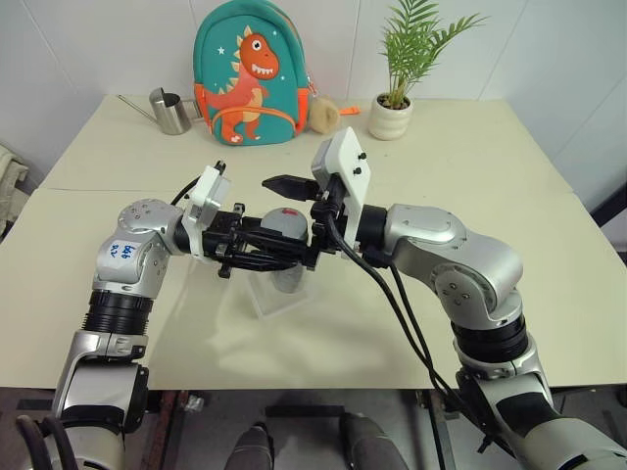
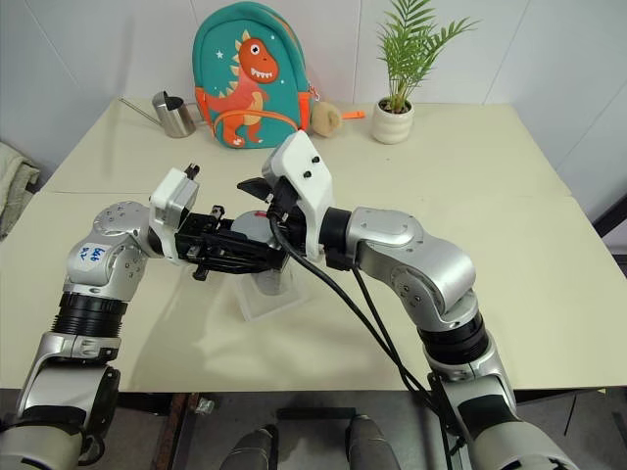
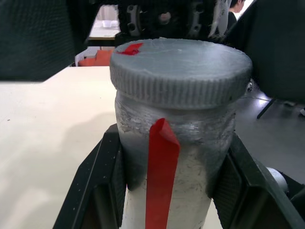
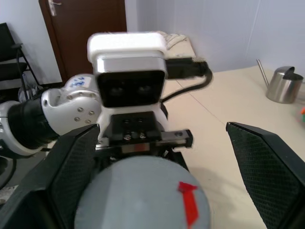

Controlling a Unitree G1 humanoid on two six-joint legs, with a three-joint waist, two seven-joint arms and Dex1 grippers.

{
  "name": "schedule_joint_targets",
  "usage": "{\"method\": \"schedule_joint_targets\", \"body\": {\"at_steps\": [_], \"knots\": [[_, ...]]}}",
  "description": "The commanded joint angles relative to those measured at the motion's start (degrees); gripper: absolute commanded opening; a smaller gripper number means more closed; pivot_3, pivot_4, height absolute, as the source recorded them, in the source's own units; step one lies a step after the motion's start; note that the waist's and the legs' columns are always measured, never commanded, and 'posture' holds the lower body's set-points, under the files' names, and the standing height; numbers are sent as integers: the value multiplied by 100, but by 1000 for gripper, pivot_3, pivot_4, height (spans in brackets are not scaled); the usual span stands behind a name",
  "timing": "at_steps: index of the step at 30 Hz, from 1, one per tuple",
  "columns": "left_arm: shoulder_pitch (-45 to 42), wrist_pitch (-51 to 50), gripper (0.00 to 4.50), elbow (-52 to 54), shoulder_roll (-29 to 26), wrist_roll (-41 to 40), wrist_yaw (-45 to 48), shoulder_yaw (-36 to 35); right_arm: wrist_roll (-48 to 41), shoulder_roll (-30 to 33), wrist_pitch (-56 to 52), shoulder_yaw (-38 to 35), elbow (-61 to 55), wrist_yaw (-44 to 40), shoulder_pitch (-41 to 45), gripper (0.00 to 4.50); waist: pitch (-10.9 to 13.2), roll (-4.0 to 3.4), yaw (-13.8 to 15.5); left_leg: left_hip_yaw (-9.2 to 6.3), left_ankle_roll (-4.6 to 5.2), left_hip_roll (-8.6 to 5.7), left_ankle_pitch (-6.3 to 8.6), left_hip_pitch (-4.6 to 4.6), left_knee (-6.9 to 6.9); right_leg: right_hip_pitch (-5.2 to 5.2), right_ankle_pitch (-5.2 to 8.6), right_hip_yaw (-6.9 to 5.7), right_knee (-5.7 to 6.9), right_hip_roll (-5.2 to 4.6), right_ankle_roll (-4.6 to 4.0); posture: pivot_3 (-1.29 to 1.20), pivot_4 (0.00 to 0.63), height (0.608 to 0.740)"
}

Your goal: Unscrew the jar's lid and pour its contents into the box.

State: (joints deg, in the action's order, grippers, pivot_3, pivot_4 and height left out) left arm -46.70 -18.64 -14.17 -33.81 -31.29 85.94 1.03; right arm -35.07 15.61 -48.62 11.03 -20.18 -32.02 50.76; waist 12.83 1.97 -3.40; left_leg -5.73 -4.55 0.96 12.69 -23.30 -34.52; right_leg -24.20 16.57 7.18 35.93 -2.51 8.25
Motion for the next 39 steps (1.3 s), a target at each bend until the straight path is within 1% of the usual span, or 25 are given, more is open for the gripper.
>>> {"method": "schedule_joint_targets", "body": {"at_steps": [1, 18, 39], "knots": [[-104, 117, 1929, 163, 16, -78, 143, -81, 119, 4, 144, -45, -4, -41, 55, 4472, 0, 0, 0, 0, 0, 0, 0, 0, 0, 0, 0, 0, 0, 0, 0, 0, 150, 740], [-173, 238, 1929, -1, 89, -14, 131, -89, -204, 823, -452, -603, -663, 19, -160, 4472, 0, 0, 7, 0, 0, -1, 0, -3, -1, -1, 0, 0, -1, -1, 0, 0, 150, 740], [-260, 299, 1929, -124, 119, 47, 171, -64, -645, 1400, -786, -893, -1136, 61, -368, 4472, 0, 0, 13, 0, 1, 0, -1, -4, -1, -3, 0, 0, 0, 0, 0, 0, 150, 740]]}}
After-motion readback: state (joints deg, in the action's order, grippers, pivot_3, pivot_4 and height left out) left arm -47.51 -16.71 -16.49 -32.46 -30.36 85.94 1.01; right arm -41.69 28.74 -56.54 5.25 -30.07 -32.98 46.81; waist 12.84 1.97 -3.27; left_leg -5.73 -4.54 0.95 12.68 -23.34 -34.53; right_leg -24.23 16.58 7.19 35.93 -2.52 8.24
